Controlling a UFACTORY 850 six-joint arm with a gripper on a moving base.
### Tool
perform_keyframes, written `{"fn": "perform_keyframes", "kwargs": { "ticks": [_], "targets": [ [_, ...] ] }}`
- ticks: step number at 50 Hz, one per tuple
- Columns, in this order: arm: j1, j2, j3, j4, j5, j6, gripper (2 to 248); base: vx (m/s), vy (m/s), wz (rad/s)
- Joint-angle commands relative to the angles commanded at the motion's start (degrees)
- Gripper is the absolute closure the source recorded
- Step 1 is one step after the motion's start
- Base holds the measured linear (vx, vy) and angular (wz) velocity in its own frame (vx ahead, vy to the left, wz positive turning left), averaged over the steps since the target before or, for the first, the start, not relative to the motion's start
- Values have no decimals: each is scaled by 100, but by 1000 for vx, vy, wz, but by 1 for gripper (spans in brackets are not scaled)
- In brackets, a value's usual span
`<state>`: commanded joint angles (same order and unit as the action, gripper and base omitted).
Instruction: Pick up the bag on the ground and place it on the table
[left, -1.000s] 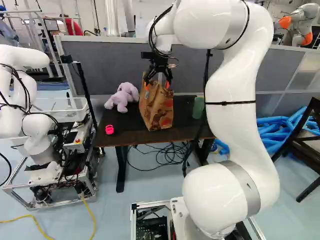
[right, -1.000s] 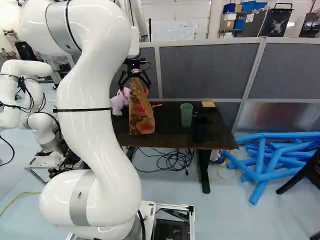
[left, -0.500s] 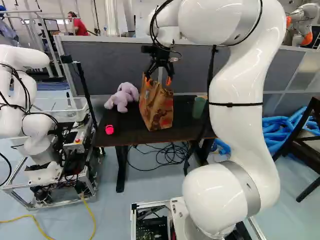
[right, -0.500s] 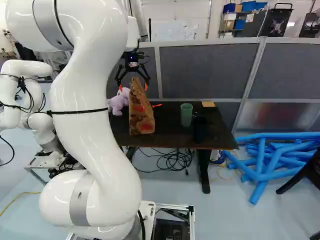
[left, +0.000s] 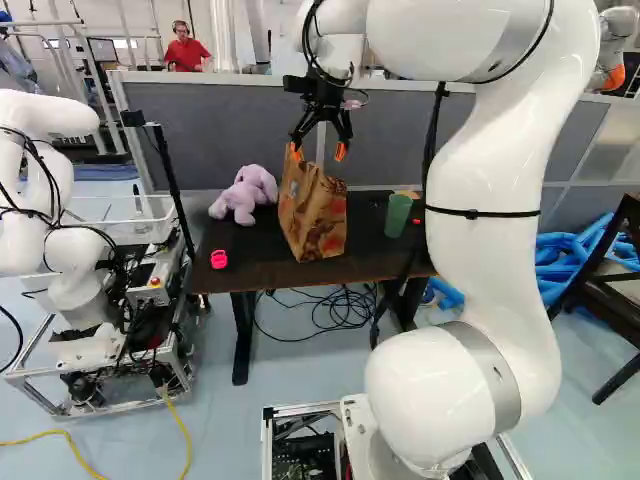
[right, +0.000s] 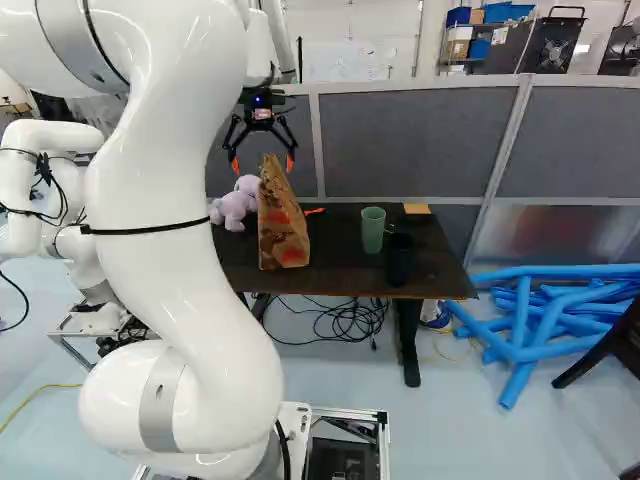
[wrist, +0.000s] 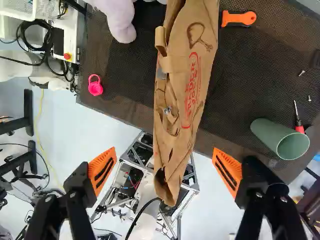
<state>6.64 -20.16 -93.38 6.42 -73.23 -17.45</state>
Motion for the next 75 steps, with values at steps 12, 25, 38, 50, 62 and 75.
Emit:
{"fn": "perform_keyframes", "kwargs": {
  "ticks": [12, 25, 38, 50, 62, 75],
  "targets": [
    [0, 156, -37, 0, -25, 0, 3, 0, 0, 0],
    [0, 193, -48, 0, -25, 0, 3, 0, 0, 0],
    [0, 193, -48, 0, -25, 0, 3, -3, -2, -9],
    [0, 193, -48, 0, -25, 0, 3, -67, -8, -12],
    [0, 193, -48, 0, -25, 0, 3, -99, -3, 1],
    [0, 193, -48, 0, -25, 0, 3, -110, -4, -2]
  ]
}}
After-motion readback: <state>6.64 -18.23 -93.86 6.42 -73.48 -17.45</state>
